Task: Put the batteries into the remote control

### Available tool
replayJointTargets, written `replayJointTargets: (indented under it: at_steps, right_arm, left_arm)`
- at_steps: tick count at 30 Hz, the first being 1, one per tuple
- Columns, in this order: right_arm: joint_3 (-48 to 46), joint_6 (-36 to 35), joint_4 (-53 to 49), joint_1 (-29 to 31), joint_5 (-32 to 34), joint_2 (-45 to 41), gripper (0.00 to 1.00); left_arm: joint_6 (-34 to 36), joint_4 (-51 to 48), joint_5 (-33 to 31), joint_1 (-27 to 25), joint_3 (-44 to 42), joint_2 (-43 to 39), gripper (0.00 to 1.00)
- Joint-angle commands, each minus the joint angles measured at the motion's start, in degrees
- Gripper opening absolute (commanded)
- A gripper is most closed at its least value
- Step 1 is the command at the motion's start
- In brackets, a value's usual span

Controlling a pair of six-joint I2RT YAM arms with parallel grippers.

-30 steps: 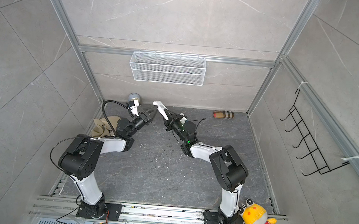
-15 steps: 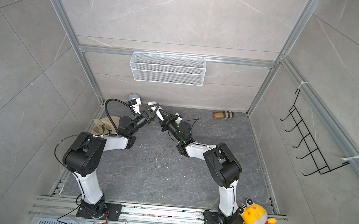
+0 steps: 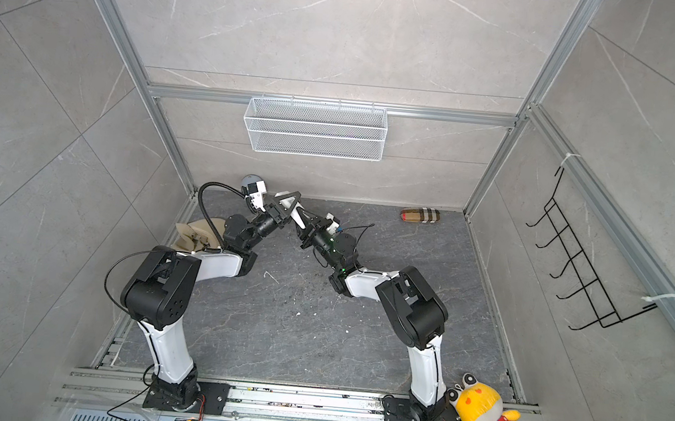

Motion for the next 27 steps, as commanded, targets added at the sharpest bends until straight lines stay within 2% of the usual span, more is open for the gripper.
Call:
replayJointTargets:
  at_steps: [1,5,10,11,12,13,15,22,25,27]
  right_arm:
    - [3.5,13.4,3.9,0.6,0.9,1.3,0.21]
    - [4.1,13.5,3.8,0.9,0.8,1.7,0.21]
    - [3.4,12.5,3.5,0.8,0.6,1.5,0.21]
    - [3.4,11.7,2.8,0.7,-0.1,1.2,0.22]
    - [3.5,10.5,1.0,0.4,-1.6,0.6,0.22]
    - [3.4,8.6,-1.0,0.1,-2.9,-0.1,0.21]
    - [3.1,4.4,-6.1,-1.1,-5.6,-2.0,0.21]
    - [3.2,-13.4,-25.5,-4.8,-13.0,-8.6,0.21]
    - [4.5,-23.2,-36.3,-6.0,-15.1,-12.1,0.21]
    - [6.8,-32.7,-46.6,-6.4,-16.1,-14.2,0.21]
  left_arm:
    - [1.5,3.8,-0.1,-0.1,0.3,-2.0,0.64]
    - [1.6,3.8,0.1,-0.1,0.1,-2.0,0.54]
    - [0.8,3.8,-0.3,0.2,-0.6,-2.3,0.49]
    - [0.1,3.8,-0.2,0.4,-0.6,-2.2,0.52]
    - [-0.8,3.7,0.0,0.7,-0.7,-2.3,0.67]
    - [-1.6,3.7,-0.1,1.0,-1.0,-2.5,0.76]
    - [-2.7,3.7,-1.3,1.8,-2.4,-3.3,0.81]
    - [-7.5,3.6,-1.7,4.6,-6.5,-6.4,0.91]
    - [-8.0,3.3,-1.4,5.9,-8.8,-6.9,0.92]
    - [-7.7,2.5,-0.9,6.8,-10.6,-7.0,0.92]
